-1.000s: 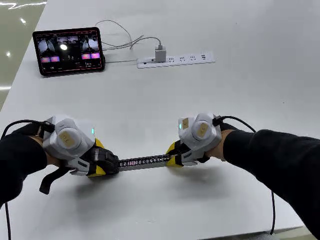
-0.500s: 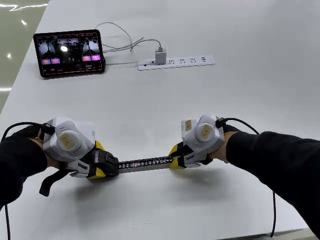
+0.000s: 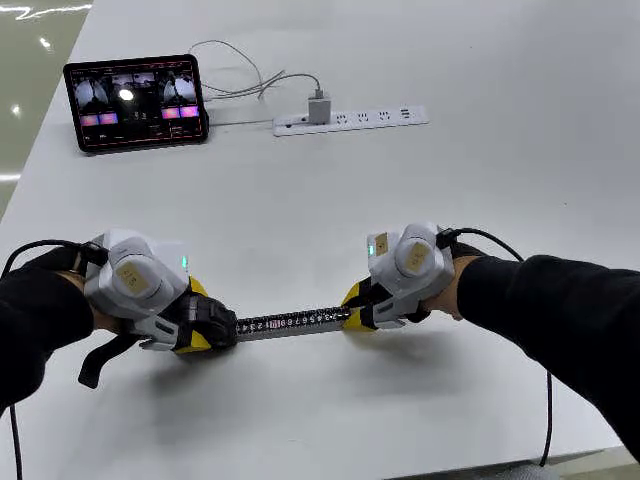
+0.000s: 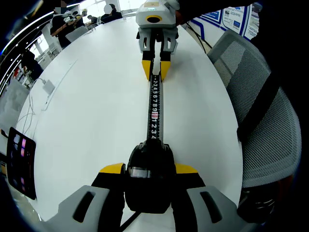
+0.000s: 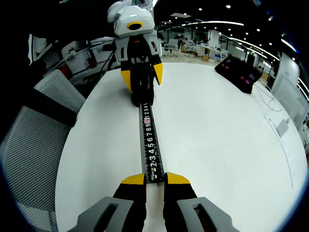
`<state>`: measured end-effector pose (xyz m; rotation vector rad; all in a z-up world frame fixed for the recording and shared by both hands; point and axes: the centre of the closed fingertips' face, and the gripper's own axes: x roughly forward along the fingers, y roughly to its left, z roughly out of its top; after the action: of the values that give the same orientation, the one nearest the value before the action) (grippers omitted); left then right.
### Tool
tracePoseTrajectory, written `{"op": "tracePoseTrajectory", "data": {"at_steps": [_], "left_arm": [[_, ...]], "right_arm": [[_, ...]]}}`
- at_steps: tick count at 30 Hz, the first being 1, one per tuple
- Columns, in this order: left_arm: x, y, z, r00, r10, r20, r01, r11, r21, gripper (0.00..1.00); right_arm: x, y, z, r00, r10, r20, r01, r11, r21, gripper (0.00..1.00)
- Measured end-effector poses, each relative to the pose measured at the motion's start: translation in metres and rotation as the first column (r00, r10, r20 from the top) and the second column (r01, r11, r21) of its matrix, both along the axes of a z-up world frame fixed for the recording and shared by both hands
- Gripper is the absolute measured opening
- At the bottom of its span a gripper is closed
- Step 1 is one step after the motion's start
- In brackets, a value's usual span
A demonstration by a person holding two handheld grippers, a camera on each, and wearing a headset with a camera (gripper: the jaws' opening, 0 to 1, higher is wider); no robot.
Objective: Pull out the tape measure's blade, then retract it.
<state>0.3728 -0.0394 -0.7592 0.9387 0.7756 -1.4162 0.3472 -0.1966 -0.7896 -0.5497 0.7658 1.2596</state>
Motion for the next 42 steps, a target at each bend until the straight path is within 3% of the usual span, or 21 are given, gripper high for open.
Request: {"op": "tracePoseTrajectory", "data": {"at_steps": [42], "left_arm": [[0.001,0.001,-0.001,1.0,-0.003,0.006,0.003,1.0,0.0,0.31]], "right_arm": [[-0.007,-0.021,0.002,1.0,-0.027,-0.013,0.027,1.0,-0.011,0.08]]}}
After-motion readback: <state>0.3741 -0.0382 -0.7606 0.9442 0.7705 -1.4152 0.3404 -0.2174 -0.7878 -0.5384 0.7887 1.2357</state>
